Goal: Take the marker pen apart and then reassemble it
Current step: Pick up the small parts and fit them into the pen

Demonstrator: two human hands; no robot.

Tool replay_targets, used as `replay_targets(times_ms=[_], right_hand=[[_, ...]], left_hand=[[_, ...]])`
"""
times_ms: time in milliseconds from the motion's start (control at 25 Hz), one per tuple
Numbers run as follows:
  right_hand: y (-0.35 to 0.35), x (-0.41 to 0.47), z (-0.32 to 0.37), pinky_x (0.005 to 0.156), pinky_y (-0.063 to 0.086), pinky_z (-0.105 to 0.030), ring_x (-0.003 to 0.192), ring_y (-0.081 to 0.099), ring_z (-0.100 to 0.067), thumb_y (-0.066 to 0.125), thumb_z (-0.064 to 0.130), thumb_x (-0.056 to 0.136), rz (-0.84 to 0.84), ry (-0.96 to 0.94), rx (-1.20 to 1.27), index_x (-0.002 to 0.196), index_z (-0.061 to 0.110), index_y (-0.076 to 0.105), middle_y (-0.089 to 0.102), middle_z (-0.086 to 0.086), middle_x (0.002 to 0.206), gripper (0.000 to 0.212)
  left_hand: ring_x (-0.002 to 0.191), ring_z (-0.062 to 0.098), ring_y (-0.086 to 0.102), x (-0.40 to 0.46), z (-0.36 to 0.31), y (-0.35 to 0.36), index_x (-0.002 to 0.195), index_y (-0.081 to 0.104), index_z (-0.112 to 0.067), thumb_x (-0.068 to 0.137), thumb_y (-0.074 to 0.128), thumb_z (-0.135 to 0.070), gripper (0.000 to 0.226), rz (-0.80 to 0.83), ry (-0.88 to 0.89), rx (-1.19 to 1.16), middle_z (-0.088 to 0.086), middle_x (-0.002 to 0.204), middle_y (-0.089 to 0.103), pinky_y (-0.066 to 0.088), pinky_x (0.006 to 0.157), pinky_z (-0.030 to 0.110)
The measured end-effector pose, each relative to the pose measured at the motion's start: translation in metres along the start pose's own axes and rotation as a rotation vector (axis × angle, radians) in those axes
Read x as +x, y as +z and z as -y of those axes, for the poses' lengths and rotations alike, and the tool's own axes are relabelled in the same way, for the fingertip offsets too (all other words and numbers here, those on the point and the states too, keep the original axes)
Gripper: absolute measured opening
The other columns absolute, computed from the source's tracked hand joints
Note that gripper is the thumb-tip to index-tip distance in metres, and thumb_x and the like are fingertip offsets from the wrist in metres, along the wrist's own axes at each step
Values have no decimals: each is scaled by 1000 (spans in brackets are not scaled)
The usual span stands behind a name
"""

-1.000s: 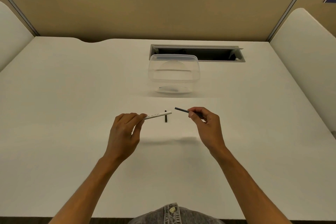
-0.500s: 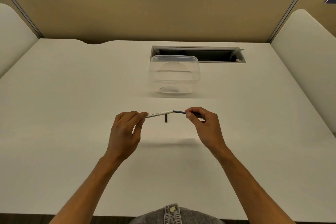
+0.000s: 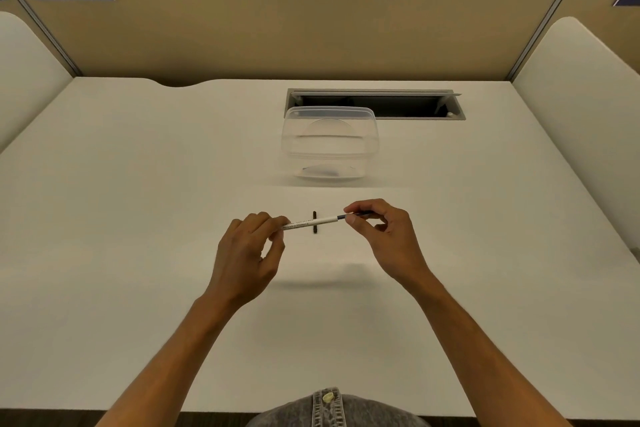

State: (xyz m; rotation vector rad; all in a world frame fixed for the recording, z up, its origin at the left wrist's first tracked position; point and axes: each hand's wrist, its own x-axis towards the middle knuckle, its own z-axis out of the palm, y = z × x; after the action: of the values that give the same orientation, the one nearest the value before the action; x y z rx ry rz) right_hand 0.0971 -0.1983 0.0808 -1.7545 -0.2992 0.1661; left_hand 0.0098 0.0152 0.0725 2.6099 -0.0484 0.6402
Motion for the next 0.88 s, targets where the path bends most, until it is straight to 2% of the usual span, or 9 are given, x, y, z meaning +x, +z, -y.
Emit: replay_targets(times_ms=[120, 280, 520, 680, 880], right_hand=[[8, -1, 3, 69, 48, -14, 82, 67, -6, 77, 10, 79, -35, 83, 209, 94, 22, 70, 73, 8, 81, 20], [15, -4, 6, 62, 48, -15, 79, 69, -10, 70, 7, 85, -113, 122, 370, 97, 16, 66, 77, 0, 86, 15], [19, -5, 9, 62, 49, -16, 80, 70, -11, 71, 11, 85, -171, 98, 371, 90, 15, 66, 77, 0, 85, 8], [20, -6, 7, 65, 50, -14, 78, 69, -6, 77, 12, 79, -207, 68, 346, 88, 15, 74, 76, 3, 83, 10], [23, -6, 6, 64, 49, -14, 76, 70, -7, 79, 12, 77, -240, 89, 368, 87, 16, 74, 77, 2, 81, 12]], left_hand=[[60, 17, 49, 3, -5, -2, 99, 68, -17, 93, 48, -28, 23, 30, 2, 23, -6, 73, 56, 42, 54, 34], [62, 16, 57, 4, -7, -3, 106, 67, -21, 96, 49, -31, 22, 66, -26, -4, -8, 77, 58, 46, 50, 34], [57, 9, 45, 4, -11, -4, 103, 65, -22, 95, 52, -26, 16, 81, -9, -82, -14, 74, 49, 44, 47, 30], [56, 10, 46, 3, -10, -4, 102, 65, -20, 95, 53, -24, 15, 83, 5, -113, -11, 74, 52, 45, 47, 34], [56, 12, 46, 3, -9, -2, 102, 64, -19, 95, 53, -24, 15, 80, -2, -118, -10, 74, 52, 45, 47, 35]])
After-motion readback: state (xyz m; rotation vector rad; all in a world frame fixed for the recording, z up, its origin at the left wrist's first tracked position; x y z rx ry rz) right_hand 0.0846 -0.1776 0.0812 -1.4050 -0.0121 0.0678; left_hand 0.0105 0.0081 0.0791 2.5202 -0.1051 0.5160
